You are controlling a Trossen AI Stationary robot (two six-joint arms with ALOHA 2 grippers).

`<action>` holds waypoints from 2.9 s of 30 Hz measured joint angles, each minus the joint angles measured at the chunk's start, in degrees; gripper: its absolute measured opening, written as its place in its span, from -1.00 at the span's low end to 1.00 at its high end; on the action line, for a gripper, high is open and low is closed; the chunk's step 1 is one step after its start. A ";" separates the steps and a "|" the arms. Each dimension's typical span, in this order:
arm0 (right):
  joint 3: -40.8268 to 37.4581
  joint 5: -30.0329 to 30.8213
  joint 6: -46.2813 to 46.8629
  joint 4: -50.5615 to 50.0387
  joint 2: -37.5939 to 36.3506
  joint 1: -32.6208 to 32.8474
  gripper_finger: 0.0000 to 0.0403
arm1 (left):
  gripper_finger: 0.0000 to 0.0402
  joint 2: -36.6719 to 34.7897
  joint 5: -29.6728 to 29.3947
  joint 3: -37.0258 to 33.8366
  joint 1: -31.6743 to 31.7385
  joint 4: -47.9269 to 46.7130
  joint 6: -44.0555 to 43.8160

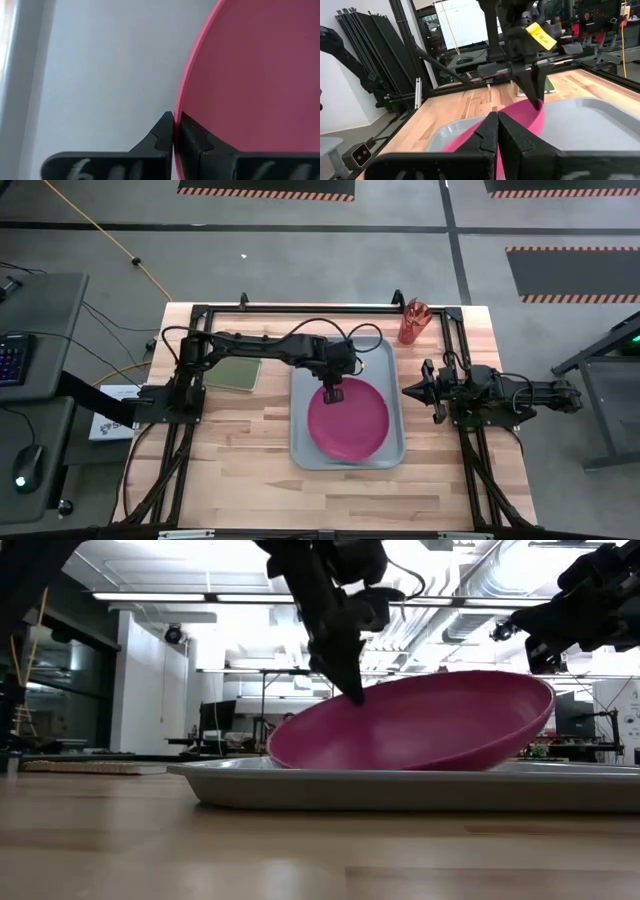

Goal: Pick and place plate/cup/fork/spoon on tray
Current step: Put the pink plate on the gray tray, then put the spoon on the tray at the top of the plate

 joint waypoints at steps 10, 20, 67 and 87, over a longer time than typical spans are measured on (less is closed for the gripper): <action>0.00 0.00 0.01 0.01 0.00 -0.02 -1.00 | -0.97 -0.01 -2.54 0.00 0.90 1.29 -0.16; 0.00 0.00 0.02 0.01 -0.02 0.00 -1.00 | -0.67 -0.06 -4.89 -3.67 0.90 1.76 0.45; 0.00 0.00 0.02 0.00 1.29 -0.02 -1.00 | -0.35 -53.76 2.85 -79.96 0.38 103.39 1.39; 3.71 22.14 -1.05 28.06 6.89 -2.27 -1.00 | -0.35 -53.69 4.14 -79.95 0.36 98.67 -1.54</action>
